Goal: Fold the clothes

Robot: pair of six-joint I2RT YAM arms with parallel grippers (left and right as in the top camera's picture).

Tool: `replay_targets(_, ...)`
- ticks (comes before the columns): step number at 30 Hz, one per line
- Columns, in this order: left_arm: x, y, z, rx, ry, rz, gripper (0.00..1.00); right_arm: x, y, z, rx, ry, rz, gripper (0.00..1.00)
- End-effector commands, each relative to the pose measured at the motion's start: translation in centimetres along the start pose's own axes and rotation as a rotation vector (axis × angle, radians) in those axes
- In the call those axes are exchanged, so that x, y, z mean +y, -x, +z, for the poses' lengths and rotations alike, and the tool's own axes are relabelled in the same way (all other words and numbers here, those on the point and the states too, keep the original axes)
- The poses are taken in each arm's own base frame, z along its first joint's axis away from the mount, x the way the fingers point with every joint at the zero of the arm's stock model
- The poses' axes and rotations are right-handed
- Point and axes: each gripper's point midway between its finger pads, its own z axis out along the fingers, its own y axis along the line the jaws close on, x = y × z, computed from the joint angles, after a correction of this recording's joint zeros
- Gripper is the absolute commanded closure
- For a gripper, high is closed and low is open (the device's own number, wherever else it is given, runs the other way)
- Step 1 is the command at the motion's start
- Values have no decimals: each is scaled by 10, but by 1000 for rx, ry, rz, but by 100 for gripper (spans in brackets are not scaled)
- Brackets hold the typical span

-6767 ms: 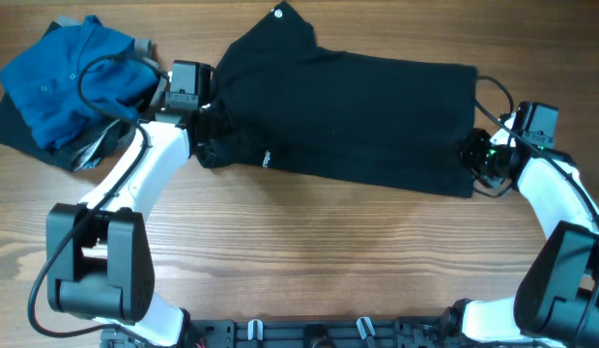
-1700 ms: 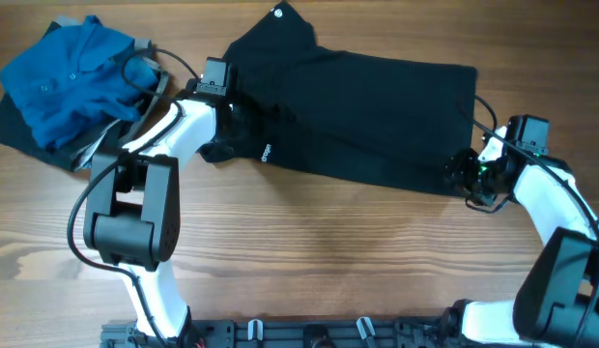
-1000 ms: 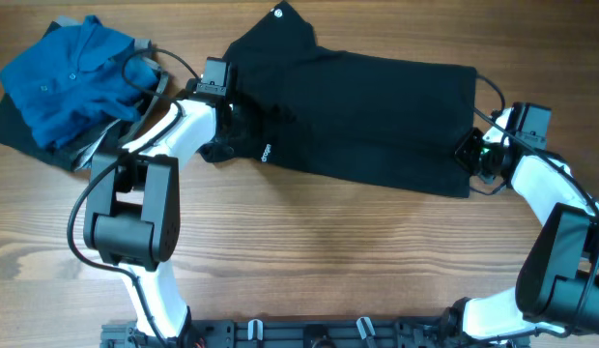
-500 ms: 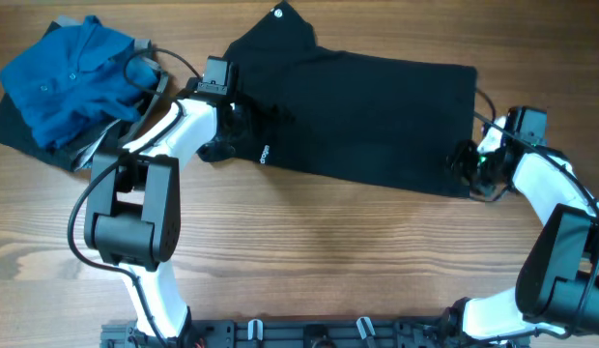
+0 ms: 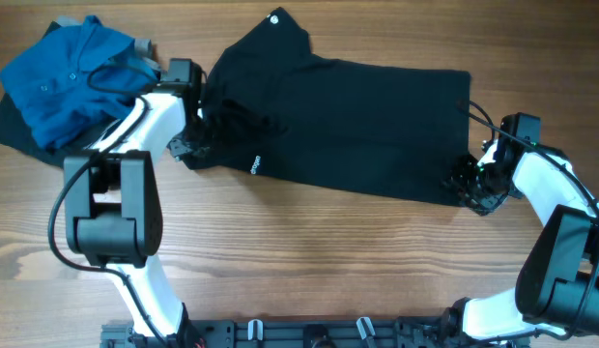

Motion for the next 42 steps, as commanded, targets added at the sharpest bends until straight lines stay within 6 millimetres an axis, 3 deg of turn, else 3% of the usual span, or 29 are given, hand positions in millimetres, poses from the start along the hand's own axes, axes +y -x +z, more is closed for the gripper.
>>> replay_targets(1, 8, 5, -22, -30, -36, -37, 31, -18, 6, 4, -31, -93, 30, 27)
replay_targets(3, 8, 8, -39, -66, -46, -1, 30, -11, 7, 3, -25, -47, -2, 26)
replay_targets(6, 9, 4, -48, -67, -45, 36, 29, -2, 6, -7, -28, 22, -25, 27)
replay_targets(10, 12, -5, -48, -29, -34, 39, 30, -6, 5, -33, -72, 30, 28, 26)
replay_targets(12, 11, -7, -48, -24, -34, 46, 30, -18, 2, -37, -74, -22, 70, 24)
replay_targets(14, 5, -5, -48, -33, -49, 78, 30, -38, -3, -33, -64, -119, 106, 21)
replay_targets(16, -7, -4, -48, -44, -99, 161, 30, -40, -8, -28, -44, -124, 108, 20)
replay_targets(20, -22, -3, -41, -58, -113, 257, 34, -37, -11, -14, -19, -91, 92, 20)
replay_targets(22, -27, -4, -37, -56, -112, 292, 35, -23, -12, -3, -11, 3, 20, 21)
replay_targets(26, -26, 1, -35, -76, -94, 294, 34, -18, -20, 13, 0, 70, 23, 21)
replay_targets(29, -25, 2, -35, -76, -91, 294, 34, -16, -12, 17, -48, 86, 7, 24)
replay_targets(30, -25, 2, -35, -76, -91, 294, 34, -11, -8, 17, -63, 113, -1, 28)
replay_targets(32, -25, 2, -35, -77, -91, 294, 33, 1, -4, 15, -72, 178, -13, 47)
replay_targets(33, -25, 2, -35, -76, -91, 294, 33, 1, -4, 15, -74, 179, -10, 64)
replay_targets(36, -25, 1, -35, -76, -91, 294, 32, -7, -7, 16, -61, 140, 22, 92)
replay_targets(37, -25, 1, -35, -75, -91, 294, 32, -20, -10, 17, -56, 72, 70, 96)
replay_targets(40, -25, 1, -35, -73, -91, 294, 31, -58, -18, 16, -45, -104, 197, 96)
replay_targets(42, -25, -1, -35, -66, -89, 295, 31, -73, -17, 12, -49, -140, 243, 96)
